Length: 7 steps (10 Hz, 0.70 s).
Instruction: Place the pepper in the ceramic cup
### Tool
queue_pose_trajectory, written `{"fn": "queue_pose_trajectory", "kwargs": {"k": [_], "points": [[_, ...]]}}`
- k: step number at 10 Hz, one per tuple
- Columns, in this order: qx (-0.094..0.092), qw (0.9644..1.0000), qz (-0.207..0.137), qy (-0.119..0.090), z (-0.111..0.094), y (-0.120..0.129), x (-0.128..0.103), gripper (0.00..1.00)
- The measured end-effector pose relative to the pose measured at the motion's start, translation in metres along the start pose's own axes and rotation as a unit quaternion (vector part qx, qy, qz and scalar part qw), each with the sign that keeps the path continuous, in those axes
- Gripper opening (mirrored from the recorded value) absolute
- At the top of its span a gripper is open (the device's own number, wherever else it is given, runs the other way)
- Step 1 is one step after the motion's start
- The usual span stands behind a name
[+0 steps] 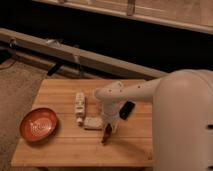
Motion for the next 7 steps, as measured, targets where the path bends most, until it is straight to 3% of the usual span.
{"fn": "queue_pose_trajectory", "kwargs": {"k": [4, 5, 7], "points": [[0.0, 0.9993, -0.024, -0.03, -0.072, -0.004, -0.012, 0.0], [0.001, 0.9984, -0.034, -0.046, -0.095, -0.002, -0.024, 0.0], [0.007, 0.9965, -0.047, -0.069, -0.122, -0.001, -0.049, 0.0]]}}
